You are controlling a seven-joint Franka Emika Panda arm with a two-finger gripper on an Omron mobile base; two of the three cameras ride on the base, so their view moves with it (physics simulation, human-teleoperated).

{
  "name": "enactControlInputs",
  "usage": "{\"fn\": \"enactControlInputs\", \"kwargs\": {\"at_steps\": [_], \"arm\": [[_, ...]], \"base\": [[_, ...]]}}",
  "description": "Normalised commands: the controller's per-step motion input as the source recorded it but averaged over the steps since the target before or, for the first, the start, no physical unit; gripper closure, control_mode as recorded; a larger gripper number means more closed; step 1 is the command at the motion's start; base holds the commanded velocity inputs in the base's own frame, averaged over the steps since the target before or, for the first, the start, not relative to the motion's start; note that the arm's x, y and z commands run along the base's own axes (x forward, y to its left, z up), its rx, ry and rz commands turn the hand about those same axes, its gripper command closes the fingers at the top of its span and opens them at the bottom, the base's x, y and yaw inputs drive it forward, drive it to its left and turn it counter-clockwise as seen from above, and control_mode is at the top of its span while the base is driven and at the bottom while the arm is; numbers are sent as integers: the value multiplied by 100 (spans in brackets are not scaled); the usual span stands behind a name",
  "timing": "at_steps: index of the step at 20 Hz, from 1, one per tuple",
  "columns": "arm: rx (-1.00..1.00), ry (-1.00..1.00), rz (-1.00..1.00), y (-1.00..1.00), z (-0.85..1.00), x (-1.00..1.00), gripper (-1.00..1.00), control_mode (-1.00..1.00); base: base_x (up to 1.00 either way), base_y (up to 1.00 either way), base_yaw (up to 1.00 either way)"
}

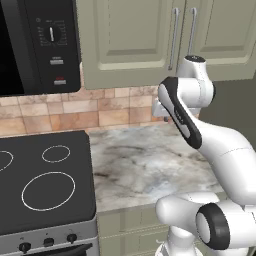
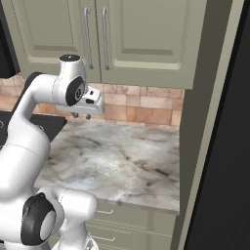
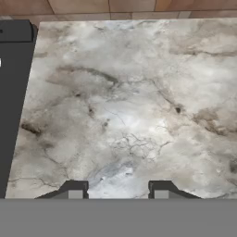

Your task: Move the bowls from the cabinet to the plates on the dining table.

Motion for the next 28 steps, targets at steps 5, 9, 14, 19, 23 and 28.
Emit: {"fn": "enactControlInputs", "kwargs": {"at_steps": [5,9,14,19,23,28], "arm": [[0,-1,0,0,2,-12,-100,-100],[0,-4,0,-5,11,-20,-100,-100],[0,-8,0,-14,22,-15,-100,-100],[0,-11,0,-20,31,-15,-100,-100],[0,-13,0,-23,35,-16,-100,-100],[0,-13,0,-26,37,-12,-100,-100]], "base": [[0,0,0],[0,0,0],[0,0,0],[0,0,0],[0,0,0],[0,0,0]]}}
